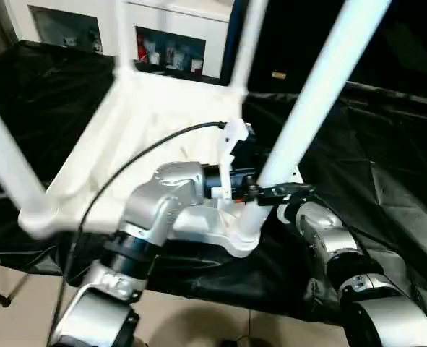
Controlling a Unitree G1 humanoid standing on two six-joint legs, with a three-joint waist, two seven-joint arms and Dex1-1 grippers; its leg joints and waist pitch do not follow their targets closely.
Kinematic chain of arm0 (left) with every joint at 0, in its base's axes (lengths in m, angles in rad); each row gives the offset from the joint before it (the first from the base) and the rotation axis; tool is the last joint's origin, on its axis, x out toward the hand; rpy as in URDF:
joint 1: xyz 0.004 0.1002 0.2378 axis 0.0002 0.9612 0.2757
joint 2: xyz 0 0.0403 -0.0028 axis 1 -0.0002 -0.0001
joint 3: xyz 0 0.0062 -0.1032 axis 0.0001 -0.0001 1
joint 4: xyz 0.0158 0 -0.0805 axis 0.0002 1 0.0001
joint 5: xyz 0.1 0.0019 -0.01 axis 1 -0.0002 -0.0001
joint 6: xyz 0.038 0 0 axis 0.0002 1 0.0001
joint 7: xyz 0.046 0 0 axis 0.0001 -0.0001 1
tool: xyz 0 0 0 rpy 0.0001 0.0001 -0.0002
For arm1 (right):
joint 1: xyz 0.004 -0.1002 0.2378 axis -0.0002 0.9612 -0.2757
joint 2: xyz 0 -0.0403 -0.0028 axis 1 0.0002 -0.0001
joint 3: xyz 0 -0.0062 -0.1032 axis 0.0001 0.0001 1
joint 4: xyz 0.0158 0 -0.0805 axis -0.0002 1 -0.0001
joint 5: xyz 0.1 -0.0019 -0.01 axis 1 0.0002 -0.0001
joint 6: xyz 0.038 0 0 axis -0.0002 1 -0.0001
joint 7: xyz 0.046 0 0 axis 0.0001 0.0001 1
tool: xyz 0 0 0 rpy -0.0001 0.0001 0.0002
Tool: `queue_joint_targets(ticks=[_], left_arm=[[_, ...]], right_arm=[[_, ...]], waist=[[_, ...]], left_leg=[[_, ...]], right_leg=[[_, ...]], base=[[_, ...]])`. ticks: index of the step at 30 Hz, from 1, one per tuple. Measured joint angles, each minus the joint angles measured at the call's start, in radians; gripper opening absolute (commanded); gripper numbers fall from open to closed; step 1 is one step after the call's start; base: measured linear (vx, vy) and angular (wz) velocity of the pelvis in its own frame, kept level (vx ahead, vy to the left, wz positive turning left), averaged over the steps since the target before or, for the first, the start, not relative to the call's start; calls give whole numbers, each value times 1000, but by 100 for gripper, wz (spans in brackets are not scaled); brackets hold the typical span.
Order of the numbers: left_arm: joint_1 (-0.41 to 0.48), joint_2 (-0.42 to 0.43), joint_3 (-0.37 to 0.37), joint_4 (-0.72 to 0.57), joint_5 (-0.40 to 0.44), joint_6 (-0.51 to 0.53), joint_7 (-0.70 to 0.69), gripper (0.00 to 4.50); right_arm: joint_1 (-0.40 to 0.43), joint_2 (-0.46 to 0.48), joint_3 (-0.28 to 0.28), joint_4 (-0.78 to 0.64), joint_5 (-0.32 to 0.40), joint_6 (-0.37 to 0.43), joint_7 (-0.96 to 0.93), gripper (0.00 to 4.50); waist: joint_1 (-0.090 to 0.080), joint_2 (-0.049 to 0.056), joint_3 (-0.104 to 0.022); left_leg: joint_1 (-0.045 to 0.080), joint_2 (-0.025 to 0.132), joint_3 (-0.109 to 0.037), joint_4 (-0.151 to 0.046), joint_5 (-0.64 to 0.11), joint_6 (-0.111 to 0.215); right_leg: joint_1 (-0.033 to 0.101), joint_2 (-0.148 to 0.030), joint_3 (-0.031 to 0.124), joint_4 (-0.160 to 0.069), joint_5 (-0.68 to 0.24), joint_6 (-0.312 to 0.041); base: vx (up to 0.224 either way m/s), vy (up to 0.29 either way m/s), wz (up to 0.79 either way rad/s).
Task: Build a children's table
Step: Rotate table base, then rotate leg to tighten
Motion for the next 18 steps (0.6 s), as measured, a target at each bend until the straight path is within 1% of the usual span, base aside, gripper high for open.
queue_joint_targets(ticks=[2,6,10,13,15,17,18], left_arm=[[-16,-1,-2,18,13,-19,14,448],[-44,18,-15,58,77,-90,35,448],[-43,66,-17,73,110,-115,30,448],[-5,167,-54,47,141,-111,-26,448],[36,240,-81,42,165,-83,-64,448],[63,298,-118,40,211,-46,-78,412],[69,316,-130,40,229,-36,-78,412]], right_arm=[[-4,10,-4,2,0,-3,-7,323],[-17,6,-5,3,-1,-26,-10,323],[-32,-35,-9,-25,3,-52,23,323],[-17,-108,-9,-80,3,-62,91,323],[16,-174,-16,-126,5,-64,145,323],[61,-219,-13,-176,5,-65,208,323],[80,-232,-12,-193,5,-65,232,323]], waist=[[0,0,0],[1,1,0],[11,2,1],[16,4,2],[20,5,2],[22,8,3],[23,10,4]], left_leg=[[0,0,0,0,0,0],[0,0,0,0,0,0],[0,0,0,0,0,0],[0,0,0,0,0,0],[0,0,0,0,0,0],[0,0,0,0,0,0],[0,0,0,0,0,0]], right_leg=[[0,0,0,0,0,0],[0,0,0,0,0,0],[0,-1,-1,0,0,0],[0,-1,-1,0,0,0],[1,-1,-1,0,0,0],[1,-1,-1,0,0,0],[1,-1,-1,-1,0,0]], base=[[0,0,0],[0,0,0],[0,0,0],[0,0,0],[0,0,0],[0,0,0],[0,0,0]])
